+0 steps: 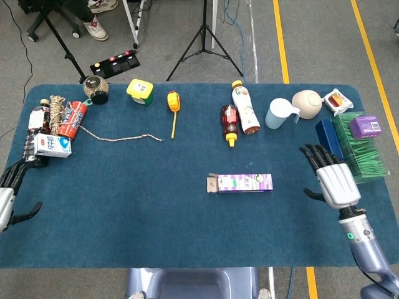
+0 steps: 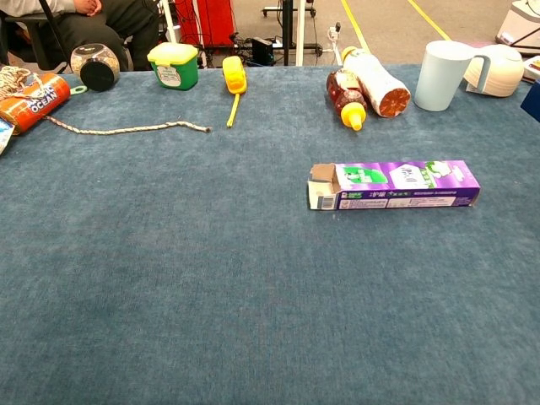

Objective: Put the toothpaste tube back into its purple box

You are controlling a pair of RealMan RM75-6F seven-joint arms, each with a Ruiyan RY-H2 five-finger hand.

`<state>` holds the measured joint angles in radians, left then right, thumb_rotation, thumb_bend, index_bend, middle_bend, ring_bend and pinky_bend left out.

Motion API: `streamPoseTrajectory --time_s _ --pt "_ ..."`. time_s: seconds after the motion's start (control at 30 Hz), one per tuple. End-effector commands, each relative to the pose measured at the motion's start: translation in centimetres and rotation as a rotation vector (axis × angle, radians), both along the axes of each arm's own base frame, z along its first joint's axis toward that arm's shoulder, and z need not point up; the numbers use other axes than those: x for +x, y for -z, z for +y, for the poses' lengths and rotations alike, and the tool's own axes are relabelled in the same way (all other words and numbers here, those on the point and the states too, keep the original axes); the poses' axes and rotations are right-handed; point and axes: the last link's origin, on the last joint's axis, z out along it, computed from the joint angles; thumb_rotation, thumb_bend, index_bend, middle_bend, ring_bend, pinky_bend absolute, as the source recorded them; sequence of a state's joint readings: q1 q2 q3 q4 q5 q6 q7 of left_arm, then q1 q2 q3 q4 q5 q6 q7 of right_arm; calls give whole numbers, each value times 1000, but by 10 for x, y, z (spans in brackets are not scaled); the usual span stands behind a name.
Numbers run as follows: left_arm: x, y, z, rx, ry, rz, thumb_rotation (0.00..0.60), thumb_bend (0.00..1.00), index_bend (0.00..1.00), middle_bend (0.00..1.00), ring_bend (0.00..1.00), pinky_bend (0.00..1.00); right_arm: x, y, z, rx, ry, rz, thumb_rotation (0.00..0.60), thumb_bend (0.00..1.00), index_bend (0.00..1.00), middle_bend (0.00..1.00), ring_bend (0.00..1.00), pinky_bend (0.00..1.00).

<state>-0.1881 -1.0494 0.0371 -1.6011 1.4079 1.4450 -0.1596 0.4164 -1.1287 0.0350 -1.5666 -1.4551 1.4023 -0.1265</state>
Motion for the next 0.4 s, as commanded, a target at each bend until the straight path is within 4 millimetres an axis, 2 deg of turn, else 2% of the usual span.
streamPoseTrajectory --time_s 0.03,0.23,0.4 --pt "-13 5 -23 22 -26 4 600 257 0 0 8 209 -27 -13 27 -23 8 58 600 0 89 106 100 256" --pt "-18 4 -43 73 -49 34 600 104 0 0 0 146 -50 -20 54 -61 42 87 600 0 89 49 15 154" --pt "-15 3 -52 101 -44 33 600 76 0 0 0 146 -56 -22 67 -95 57 64 600 0 85 30 0 138"
